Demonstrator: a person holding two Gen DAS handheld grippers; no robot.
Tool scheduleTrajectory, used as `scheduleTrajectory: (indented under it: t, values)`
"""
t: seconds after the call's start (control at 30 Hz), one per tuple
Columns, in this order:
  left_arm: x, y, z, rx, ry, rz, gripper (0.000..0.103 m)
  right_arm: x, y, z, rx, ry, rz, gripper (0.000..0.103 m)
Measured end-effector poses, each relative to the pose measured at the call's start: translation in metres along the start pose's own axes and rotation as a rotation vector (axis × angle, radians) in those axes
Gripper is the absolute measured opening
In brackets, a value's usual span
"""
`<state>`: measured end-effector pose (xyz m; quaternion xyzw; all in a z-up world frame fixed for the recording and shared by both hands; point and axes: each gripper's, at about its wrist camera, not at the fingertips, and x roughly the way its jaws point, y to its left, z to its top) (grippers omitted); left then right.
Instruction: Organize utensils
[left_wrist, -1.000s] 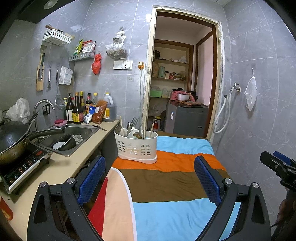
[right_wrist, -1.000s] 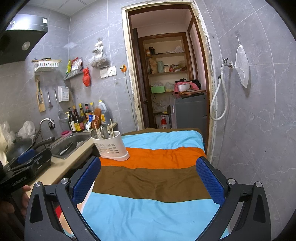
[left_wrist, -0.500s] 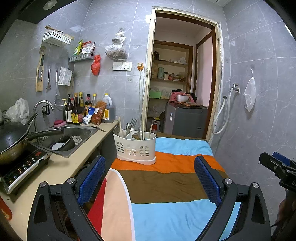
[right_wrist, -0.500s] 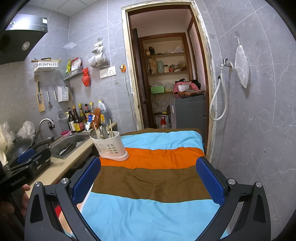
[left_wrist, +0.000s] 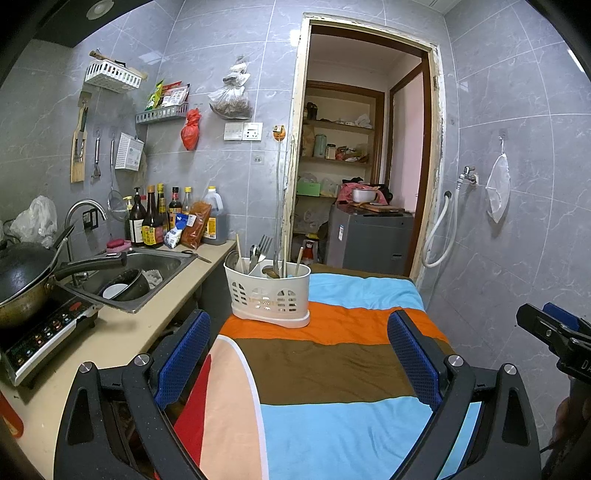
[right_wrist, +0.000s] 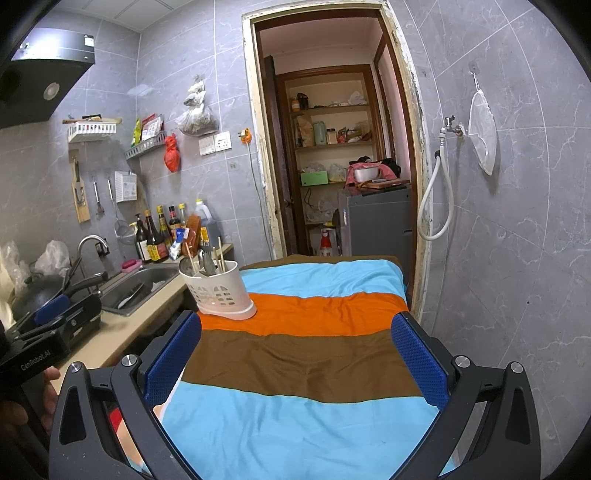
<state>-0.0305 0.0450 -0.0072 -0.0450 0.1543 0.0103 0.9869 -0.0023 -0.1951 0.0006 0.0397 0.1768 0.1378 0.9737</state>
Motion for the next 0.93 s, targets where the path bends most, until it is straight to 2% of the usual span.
scheduleTrajectory:
  t: [0.93]
  values:
    - [0.0026, -0.0029, -0.0038, -0.027, 0.017, 0.015, 0.094, 0.0026, 0.0014, -0.0074, -0.005, 0.008, 0.006, 0.103]
